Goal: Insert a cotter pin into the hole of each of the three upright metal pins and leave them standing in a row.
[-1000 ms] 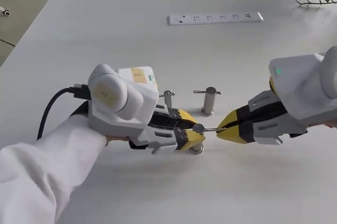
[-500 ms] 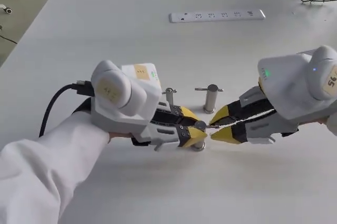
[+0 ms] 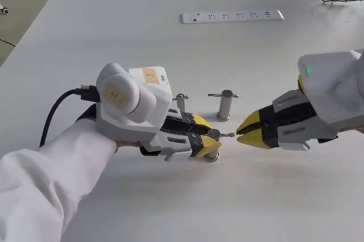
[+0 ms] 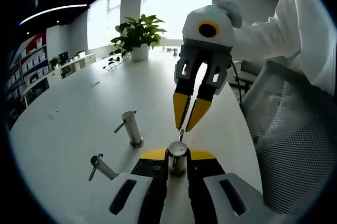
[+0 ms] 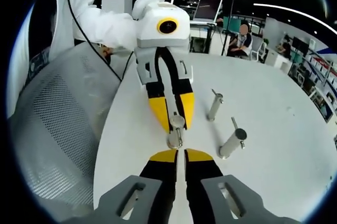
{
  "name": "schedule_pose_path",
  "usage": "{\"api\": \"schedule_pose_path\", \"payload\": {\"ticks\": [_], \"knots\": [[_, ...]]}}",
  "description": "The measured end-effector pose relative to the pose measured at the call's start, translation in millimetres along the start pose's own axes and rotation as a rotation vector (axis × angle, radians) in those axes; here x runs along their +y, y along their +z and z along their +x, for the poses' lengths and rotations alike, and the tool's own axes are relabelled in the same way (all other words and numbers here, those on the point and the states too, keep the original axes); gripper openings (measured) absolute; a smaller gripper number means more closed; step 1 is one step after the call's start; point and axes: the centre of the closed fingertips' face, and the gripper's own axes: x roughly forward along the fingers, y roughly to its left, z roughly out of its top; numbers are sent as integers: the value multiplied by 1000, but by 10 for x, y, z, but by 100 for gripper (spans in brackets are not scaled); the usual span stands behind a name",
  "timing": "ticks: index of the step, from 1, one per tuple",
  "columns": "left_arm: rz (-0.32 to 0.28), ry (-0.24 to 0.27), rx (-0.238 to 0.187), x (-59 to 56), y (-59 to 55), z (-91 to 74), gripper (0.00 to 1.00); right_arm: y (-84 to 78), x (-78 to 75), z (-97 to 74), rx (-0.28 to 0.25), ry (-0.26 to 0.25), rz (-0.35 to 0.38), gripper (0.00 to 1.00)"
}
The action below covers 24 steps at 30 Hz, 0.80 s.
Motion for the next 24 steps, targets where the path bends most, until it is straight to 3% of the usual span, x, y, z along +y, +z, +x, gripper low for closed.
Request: {"api": "schedule_pose_path", "payload": {"ticks": [17,24], "knots": [[-1,0,3,-17,6,-4,11,166,34,88,-28,21,4,0],[-13,-1,2,-18,-4,12,12,148,40,91,-19,25,-5,0]]}}
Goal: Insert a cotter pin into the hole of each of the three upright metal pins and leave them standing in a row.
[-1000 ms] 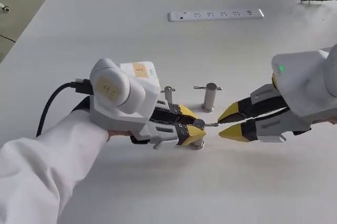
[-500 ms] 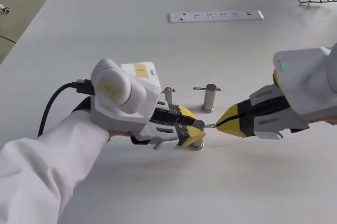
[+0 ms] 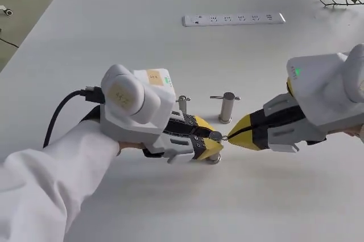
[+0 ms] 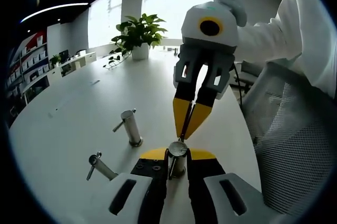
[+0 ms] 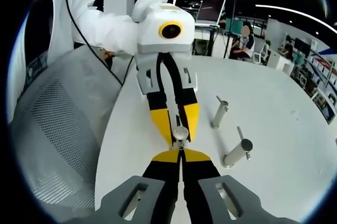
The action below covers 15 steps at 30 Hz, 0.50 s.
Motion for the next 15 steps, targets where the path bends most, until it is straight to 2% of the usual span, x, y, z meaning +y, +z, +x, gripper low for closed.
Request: {"api": "schedule_pose_path", "payload": {"ticks": [4,6,9,11,15], "knots": [[10,-8,-2,-22,4,7,16,-4,-2,-13,-9,-7,13,0],[0,-14,-13,-45,11,-1,22,-9,-6,-19,-14,-19,25,4],[-22,24,-8,-10,-68,-17,41,-67,-3,-3,-24,-44,74,10],[-37,31,-13,-9,-98,-33,55,-86,11,15,-30,-47,88,15],[-93,34,-43,-39,-135,-101,69,-104,63,76,-33,-53,116,24]]}}
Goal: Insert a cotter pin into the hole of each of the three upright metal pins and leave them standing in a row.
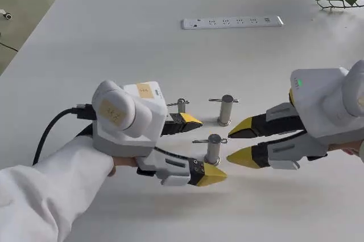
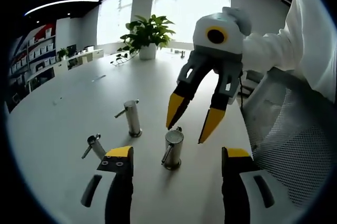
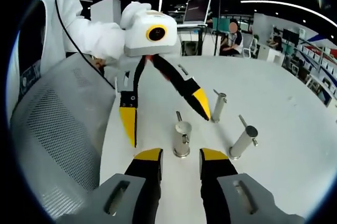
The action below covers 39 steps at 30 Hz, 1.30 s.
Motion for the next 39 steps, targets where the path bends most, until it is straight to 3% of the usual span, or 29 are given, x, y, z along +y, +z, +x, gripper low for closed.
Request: {"api": "schedule_pose_path", "payload": {"ticks": [4,6,8,11,13,20,25,27,35,39], "knots": [[-58,-3,-18,-46,-51,-68,87,-1,-2,74,-21,4,50,27],[-52,20,4,-39,-117,-90,100,29,0,106,-37,1,61,29],[-41,68,45,28,-220,-128,97,47,1,141,-43,-1,69,31],[-47,78,44,22,-243,-171,99,60,-1,182,-49,-1,79,30],[-93,73,15,-12,-212,-210,99,62,-15,225,-55,-2,92,29],[-164,88,-50,-54,-121,-320,99,-3,-21,332,-48,13,119,22],[-173,97,-79,-71,-36,-395,99,3,-73,358,-55,-11,125,9],[-187,98,-96,-75,-5,-417,99,8,-56,362,-61,-1,134,9],[-192,86,-51,-139,-91,-413,99,20,-28,357,-69,-7,84,8],[-193,90,-51,-139,-88,-407,99,16,-58,348,-71,-23,78,7]]}}
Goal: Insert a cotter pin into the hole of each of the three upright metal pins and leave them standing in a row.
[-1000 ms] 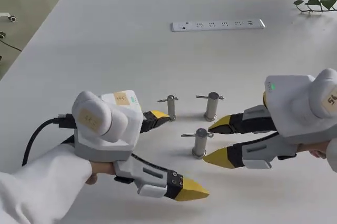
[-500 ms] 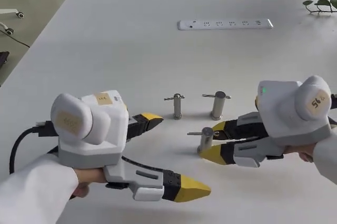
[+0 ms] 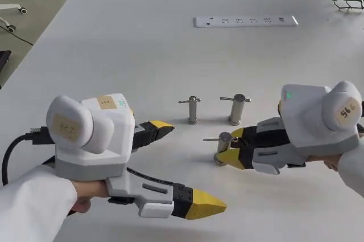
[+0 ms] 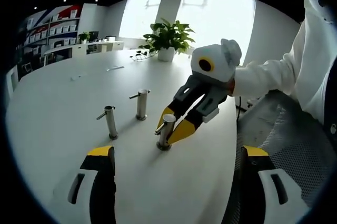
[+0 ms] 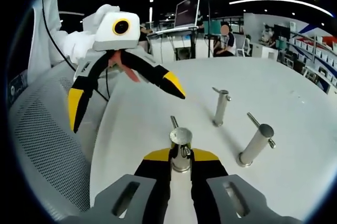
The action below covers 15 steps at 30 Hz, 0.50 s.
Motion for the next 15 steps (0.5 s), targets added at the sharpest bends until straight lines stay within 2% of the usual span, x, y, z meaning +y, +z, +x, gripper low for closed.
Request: {"api": "schedule_pose_path", "payload": {"ticks": [3,6,9,13,14,15], "knots": [[-4,0,-4,-4,16,-6,99,-17,-40,-34,15,-11,-27,7],[-10,0,-14,-5,41,-12,99,28,-92,-145,5,-20,-45,7],[-12,-6,-20,-18,61,-19,99,54,-136,-269,4,0,-75,7],[-4,-4,-16,-19,92,-51,99,6,-347,-495,2,-3,-88,7],[-8,-1,-22,-16,106,-60,99,-20,-428,-554,0,-11,-79,7],[-23,-1,-46,-19,149,-73,99,-39,-473,-593,-2,-12,-76,7]]}}
